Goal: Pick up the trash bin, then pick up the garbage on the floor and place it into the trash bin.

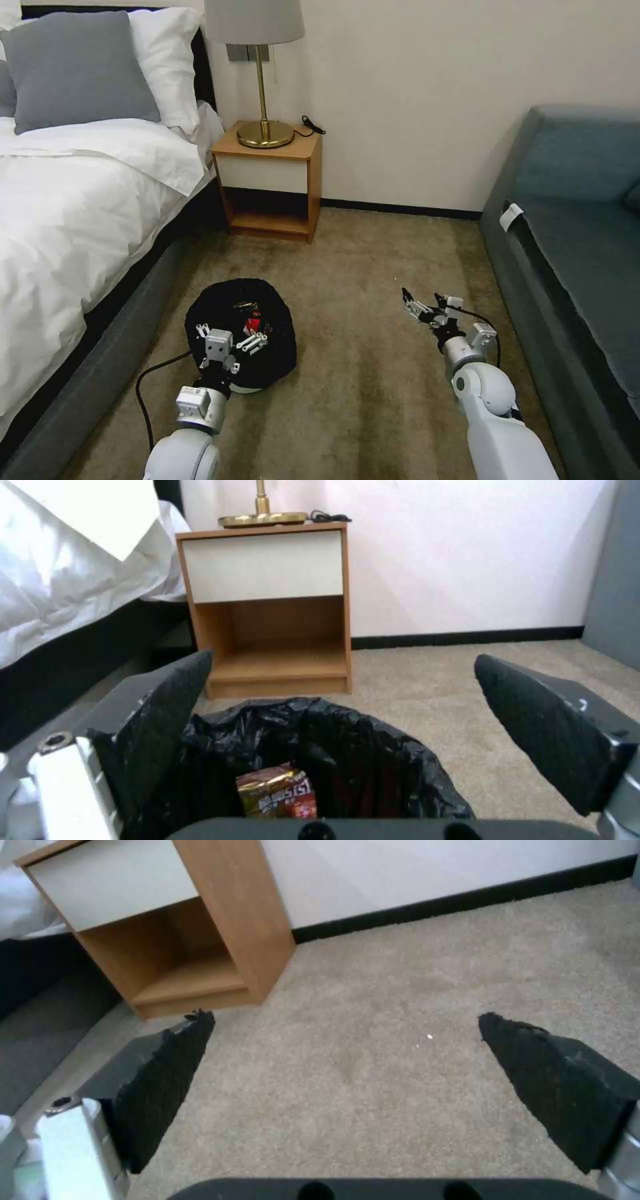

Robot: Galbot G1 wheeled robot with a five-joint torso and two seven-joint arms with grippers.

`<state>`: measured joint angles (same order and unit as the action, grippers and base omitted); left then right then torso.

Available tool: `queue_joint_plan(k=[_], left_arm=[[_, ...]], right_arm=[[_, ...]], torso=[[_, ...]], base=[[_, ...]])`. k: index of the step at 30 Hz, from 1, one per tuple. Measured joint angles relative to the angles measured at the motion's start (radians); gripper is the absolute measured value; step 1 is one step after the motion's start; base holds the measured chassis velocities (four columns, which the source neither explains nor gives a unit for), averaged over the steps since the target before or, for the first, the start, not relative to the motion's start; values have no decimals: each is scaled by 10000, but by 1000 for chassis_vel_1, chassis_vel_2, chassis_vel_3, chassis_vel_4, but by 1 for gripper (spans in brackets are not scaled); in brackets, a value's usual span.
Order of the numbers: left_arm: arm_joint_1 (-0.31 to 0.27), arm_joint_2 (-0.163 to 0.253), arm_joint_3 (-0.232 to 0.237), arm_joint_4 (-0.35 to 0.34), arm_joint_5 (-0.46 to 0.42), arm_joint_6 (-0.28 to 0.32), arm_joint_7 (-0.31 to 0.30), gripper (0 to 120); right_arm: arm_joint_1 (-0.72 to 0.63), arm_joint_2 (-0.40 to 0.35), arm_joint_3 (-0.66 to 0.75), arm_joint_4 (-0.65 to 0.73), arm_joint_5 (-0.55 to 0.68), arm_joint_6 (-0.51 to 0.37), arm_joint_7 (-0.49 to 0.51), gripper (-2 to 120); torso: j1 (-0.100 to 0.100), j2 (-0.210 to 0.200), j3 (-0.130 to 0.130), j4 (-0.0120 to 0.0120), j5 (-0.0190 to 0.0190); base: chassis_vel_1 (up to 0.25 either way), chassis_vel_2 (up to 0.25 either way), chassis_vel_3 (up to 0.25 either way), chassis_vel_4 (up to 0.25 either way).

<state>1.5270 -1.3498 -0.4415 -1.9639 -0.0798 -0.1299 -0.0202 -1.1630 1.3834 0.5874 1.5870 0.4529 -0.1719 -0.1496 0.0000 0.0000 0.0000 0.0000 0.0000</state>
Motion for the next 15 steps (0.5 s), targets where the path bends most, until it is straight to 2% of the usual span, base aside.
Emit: queue_joint_plan(k=[15], left_arm=[[0,1,-11,4,-18,14,-5,100]], right_arm=[[7,-8,-8,-6,-2,-4,-1,100]], torso=[[0,0,0,0,0]], base=[[0,0,0,0]])
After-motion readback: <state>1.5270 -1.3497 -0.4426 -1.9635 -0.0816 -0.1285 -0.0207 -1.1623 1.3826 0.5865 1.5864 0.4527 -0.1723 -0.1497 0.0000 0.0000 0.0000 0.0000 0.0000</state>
